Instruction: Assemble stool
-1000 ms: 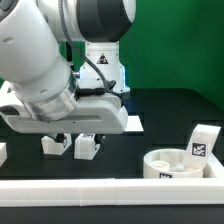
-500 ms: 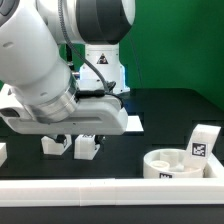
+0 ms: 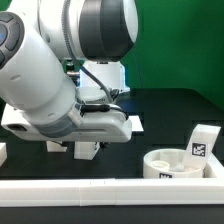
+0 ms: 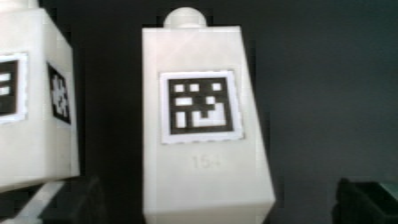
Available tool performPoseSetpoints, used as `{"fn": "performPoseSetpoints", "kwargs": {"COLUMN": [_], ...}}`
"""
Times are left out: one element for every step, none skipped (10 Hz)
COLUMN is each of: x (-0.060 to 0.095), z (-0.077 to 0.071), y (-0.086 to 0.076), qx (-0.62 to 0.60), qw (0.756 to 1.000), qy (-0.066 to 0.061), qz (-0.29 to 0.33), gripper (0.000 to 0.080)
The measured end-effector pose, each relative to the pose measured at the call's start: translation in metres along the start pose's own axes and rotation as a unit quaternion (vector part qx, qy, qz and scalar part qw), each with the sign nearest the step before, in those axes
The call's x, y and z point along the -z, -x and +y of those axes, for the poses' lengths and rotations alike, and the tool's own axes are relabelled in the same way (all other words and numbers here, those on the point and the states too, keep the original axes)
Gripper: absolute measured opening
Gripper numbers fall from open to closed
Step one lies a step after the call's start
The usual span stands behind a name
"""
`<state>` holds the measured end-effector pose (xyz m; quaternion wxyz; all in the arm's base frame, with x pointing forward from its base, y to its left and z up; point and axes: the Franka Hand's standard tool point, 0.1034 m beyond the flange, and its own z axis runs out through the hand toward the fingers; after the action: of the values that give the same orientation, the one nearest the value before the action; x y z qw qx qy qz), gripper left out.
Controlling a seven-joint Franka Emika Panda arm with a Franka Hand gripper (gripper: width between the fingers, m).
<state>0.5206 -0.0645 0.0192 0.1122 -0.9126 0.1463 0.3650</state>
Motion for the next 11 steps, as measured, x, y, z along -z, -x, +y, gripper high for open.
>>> {"fn": "performPoseSetpoints", "kwargs": {"x": [0.000,-0.003,-0.010,-0.013,-0.015,-0.019,-0.021,-0.024,-0.026,-0.028,-0.028], "z": [0.001,0.002,0.003,0.003,0.003,0.004,0.004,0.004,0.003,0.002,0.002], "y": [0.000,-0.001,-0.003,-0.002,-0.003,-0.002,-0.001,0.000,0.001,0.002,0.002], "qx": [0.000,-0.001,-0.003,-0.003,-0.003,-0.004,-0.005,-0.004,-0.004,-0.003,-0.003], "qw": [1.000,1.000,1.000,1.000,1.000,1.000,1.000,1.000,1.000,1.000,1.000], "qy": [0.000,0.000,0.000,0.000,0.001,0.001,0.001,0.000,0.000,0.000,0.000], "qz": [0.000,0.002,0.003,0.001,0.004,0.004,0.003,0.002,-0.001,-0.001,-0.001], "gripper": [0.0649,0.0649,0.0649,0.0649,0.0649,0.0649,0.0649,0.0649,0.0649,0.0649,0.0514]}}
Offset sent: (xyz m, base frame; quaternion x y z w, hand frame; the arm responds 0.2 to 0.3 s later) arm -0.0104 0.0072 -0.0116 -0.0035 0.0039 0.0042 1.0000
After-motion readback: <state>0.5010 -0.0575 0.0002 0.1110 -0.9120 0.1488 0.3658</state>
